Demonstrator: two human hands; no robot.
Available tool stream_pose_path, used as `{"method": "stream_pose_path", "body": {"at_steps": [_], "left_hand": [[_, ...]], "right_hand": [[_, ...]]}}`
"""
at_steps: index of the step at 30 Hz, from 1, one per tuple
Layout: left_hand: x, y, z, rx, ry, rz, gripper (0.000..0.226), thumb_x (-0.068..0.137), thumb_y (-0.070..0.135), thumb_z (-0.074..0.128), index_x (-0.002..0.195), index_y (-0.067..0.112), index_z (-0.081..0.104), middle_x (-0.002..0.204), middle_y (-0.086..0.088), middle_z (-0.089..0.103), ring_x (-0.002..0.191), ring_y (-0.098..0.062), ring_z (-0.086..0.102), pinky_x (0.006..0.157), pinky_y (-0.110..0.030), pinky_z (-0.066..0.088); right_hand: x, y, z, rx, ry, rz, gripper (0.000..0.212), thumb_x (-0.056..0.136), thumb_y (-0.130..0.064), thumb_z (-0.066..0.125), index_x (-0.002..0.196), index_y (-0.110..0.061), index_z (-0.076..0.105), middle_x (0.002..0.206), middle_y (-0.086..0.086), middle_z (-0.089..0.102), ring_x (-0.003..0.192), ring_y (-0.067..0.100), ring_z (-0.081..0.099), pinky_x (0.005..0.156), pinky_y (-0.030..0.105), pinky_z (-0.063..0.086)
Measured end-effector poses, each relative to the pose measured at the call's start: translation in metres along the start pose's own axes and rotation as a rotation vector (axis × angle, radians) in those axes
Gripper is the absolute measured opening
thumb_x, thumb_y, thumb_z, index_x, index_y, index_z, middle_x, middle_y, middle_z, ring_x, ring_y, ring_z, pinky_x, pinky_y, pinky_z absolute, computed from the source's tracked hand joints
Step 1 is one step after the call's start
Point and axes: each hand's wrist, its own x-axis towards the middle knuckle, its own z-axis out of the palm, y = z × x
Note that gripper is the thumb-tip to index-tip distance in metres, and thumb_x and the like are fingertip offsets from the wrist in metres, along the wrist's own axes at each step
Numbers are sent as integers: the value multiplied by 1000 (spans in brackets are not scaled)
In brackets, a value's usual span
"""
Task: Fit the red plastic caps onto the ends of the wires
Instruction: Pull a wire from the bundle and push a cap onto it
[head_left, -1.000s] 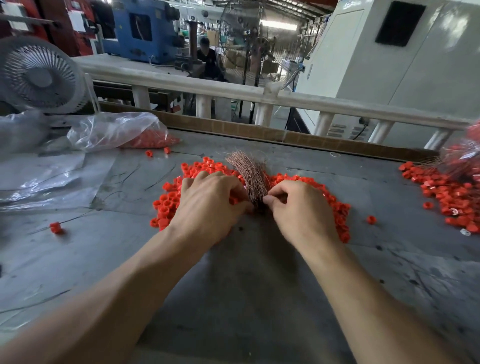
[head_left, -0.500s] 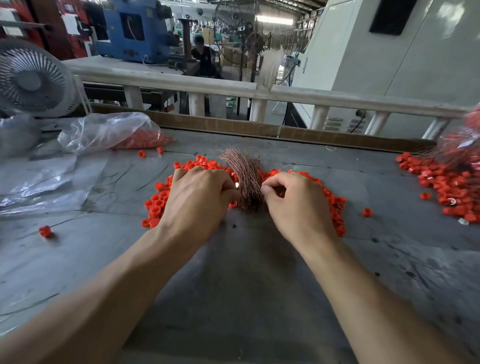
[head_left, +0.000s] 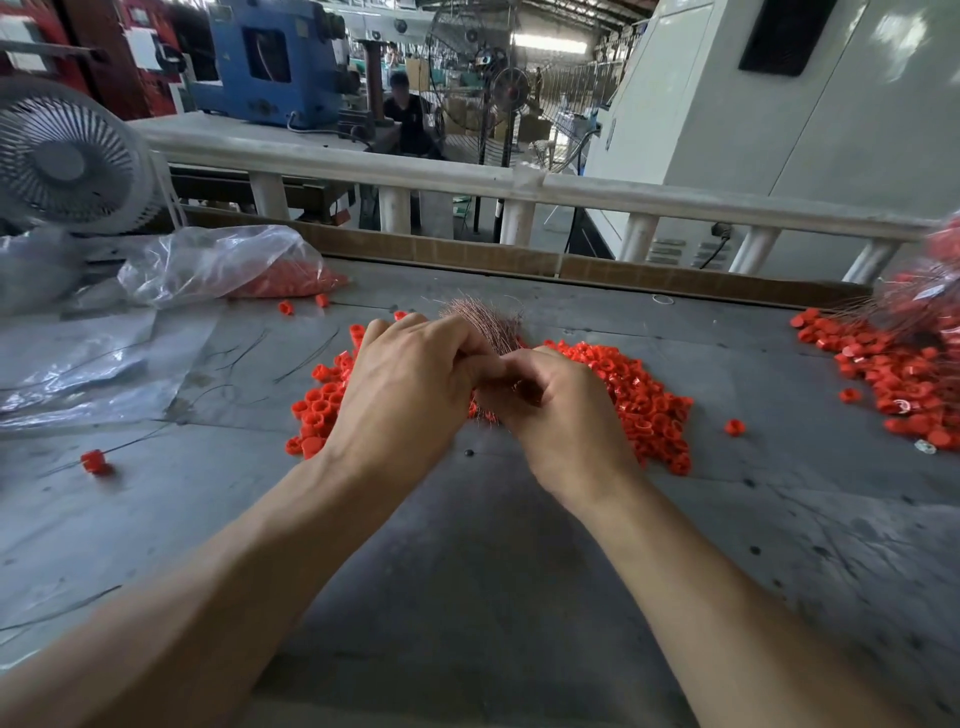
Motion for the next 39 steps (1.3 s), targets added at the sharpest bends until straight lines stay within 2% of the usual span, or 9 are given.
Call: {"method": "stream_pose_path", "body": {"at_steps": [5, 9, 11, 14, 16, 20, 24, 31, 39], "left_hand": [[-1, -2, 0, -31, -18, -19, 11, 94, 30, 69, 83, 30, 71, 73, 29, 53, 90, 23, 41, 76, -17, 31], [0, -4, 0, -183, 29, -107, 11, 93, 23, 69, 84, 28, 72, 78, 19, 69, 84, 0, 61, 77, -23, 48], [2, -9, -2, -188, 65, -161, 9, 95, 21, 67, 90, 27, 72, 83, 17, 70, 83, -3, 65, 73, -25, 53], [3, -20, -3, -68, 42, -237, 16, 97, 17, 64, 95, 31, 71, 88, 19, 69, 89, -4, 64, 80, -28, 52], [2, -25, -3, 18, -16, -253, 17, 96, 16, 64, 99, 31, 72, 92, 18, 67, 97, -12, 63, 92, -39, 48], [0, -31, 0, 202, -114, -217, 13, 95, 25, 67, 104, 33, 71, 106, 16, 63, 112, -17, 52, 89, -28, 22], [-1, -34, 2, 279, -134, -194, 14, 94, 29, 69, 107, 35, 72, 117, 11, 64, 116, -18, 49, 94, -32, 24], [2, -33, 5, 339, -144, -159, 16, 93, 34, 70, 109, 37, 71, 116, 8, 63, 114, -20, 49, 97, -36, 29], [3, -32, 7, 353, -138, -141, 9, 93, 30, 71, 101, 35, 71, 109, 8, 62, 110, -19, 49, 95, -36, 29]], "right_hand": [[1, 2, 1, 32, 30, 22, 11, 87, -14, 79, 86, -25, 76, 86, -8, 64, 78, 0, 61, 71, 11, 43], [1, 0, -2, 93, 56, 5, 7, 90, -15, 76, 89, -22, 77, 89, -7, 71, 83, 2, 65, 75, 13, 48], [0, -2, -6, 140, 102, 17, 7, 94, -20, 73, 91, -26, 76, 88, -10, 75, 82, 5, 69, 74, 24, 56], [-2, -9, -13, 279, 191, -36, 11, 99, -18, 65, 94, -26, 71, 88, -8, 77, 84, 9, 74, 56, 28, 59], [-2, -16, -17, 387, 265, -73, 13, 102, -15, 59, 97, -23, 67, 86, -3, 78, 84, 13, 76, 49, 23, 54], [-3, -23, -29, 494, 441, -89, 14, 106, -14, 54, 100, -21, 65, 76, 4, 71, 67, 24, 76, 42, 27, 52], [0, -21, -38, 640, 557, 27, 17, 106, -13, 52, 100, -18, 66, 66, 1, 61, 47, 19, 61, 36, 25, 43], [5, -4, -35, 685, 433, 331, 24, 105, -5, 48, 102, -13, 70, 61, -1, 61, 44, 12, 50, 35, 22, 34], [3, -4, -23, 533, 312, 330, 15, 102, -7, 55, 103, -13, 68, 64, -1, 68, 46, 9, 52, 36, 22, 37]]}}
